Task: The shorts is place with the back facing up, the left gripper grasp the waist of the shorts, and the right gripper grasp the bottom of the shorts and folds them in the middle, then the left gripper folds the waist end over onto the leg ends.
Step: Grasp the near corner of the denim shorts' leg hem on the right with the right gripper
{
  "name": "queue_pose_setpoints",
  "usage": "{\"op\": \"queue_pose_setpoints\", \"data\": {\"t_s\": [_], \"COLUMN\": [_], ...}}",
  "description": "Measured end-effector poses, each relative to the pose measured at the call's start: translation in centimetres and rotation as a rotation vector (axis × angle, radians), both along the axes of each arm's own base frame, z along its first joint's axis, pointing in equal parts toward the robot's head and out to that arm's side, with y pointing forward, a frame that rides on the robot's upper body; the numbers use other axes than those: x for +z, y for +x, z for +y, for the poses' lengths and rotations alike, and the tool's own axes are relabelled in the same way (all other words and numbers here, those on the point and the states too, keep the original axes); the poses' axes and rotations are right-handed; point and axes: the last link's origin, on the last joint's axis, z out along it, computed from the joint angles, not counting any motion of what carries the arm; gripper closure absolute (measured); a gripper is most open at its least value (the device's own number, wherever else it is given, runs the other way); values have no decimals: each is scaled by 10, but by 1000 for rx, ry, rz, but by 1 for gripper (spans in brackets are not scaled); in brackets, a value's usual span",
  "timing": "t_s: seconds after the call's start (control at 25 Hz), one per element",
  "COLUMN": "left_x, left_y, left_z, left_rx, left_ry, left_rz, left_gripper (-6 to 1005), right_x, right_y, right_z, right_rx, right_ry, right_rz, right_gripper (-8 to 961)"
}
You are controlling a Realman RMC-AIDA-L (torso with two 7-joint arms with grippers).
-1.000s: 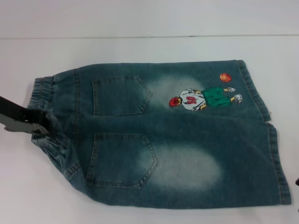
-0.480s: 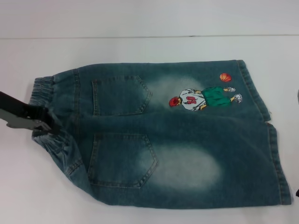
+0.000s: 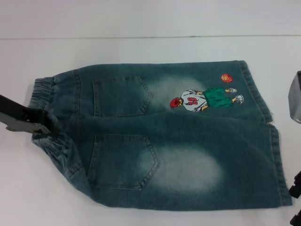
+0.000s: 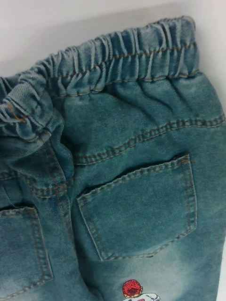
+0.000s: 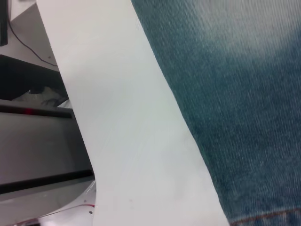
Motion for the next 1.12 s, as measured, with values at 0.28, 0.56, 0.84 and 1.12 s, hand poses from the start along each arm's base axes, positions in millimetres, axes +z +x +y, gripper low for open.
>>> {"op": "queue_pose_setpoints", "data": {"t_s": [0.28, 0.56, 0.84, 1.12], "left_x": [-1, -1, 1, 2], "left_y": [-1, -1, 0, 1], "left_z": [-2, -1, 2, 3], "left_rx": [1, 0, -7, -11], "left_ry": [-3, -2, 8, 13], "left_rz": [-2, -1, 5, 8], "left_gripper": [944, 940, 937, 933], "right_x": [-3, -2, -3, -5], "right_y": [-6, -6, -5, -5], "right_z": [3, 1, 0, -1], "right_rx": [17, 12, 7, 15], "right_ry": [7, -12, -25, -38], "right_rz": [22, 12, 10, -3], "right_gripper": [90, 93, 96, 98]}}
